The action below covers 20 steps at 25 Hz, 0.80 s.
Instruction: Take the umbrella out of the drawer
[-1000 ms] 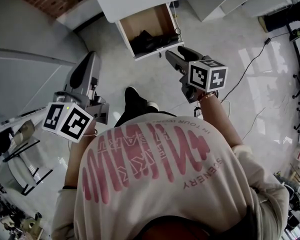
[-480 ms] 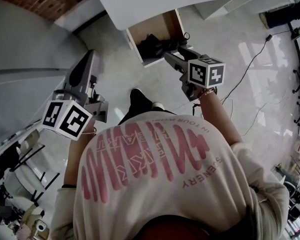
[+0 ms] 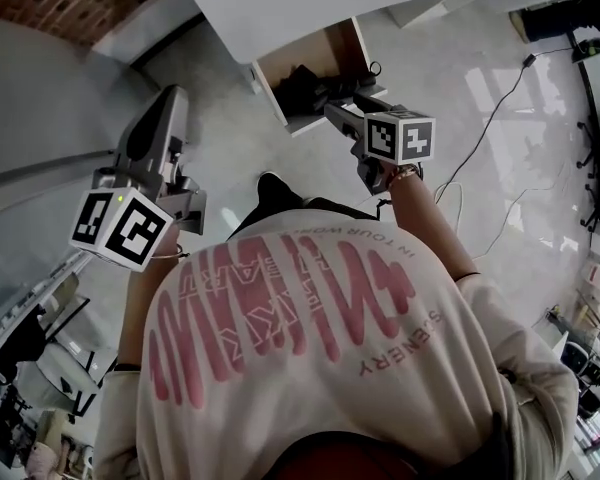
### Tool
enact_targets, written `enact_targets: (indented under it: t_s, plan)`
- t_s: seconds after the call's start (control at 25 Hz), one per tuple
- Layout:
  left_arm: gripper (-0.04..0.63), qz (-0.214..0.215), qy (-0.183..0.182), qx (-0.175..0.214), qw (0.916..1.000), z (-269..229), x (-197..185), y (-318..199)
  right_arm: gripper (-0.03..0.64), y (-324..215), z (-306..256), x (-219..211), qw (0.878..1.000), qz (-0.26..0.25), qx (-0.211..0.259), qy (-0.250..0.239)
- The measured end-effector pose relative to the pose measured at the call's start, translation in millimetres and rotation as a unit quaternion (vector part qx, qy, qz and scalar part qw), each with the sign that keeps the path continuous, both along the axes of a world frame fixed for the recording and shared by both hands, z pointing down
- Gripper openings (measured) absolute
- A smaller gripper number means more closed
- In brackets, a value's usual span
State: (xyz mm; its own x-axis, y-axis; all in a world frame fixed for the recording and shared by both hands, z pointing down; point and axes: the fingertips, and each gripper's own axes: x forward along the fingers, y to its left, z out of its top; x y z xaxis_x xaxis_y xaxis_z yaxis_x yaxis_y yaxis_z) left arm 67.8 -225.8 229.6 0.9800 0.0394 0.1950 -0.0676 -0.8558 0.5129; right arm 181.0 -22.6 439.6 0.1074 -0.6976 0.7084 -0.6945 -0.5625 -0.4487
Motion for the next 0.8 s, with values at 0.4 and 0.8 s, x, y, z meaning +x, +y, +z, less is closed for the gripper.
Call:
enact_targets:
  t_s: [0.4, 0.8]
  plan:
    - [0.002, -0.017, -0.008, -0.004, 0.9998, 3, -9, -23, 0.328, -12, 30, -5, 0.999, -0.022, -0.048, -0.009]
    - [0.002, -0.063, -0.009, -0.013, 0.9979, 5, -24, -39, 0.379, -24, 43, -1, 0.995, -0.059, -0.08, -0.002]
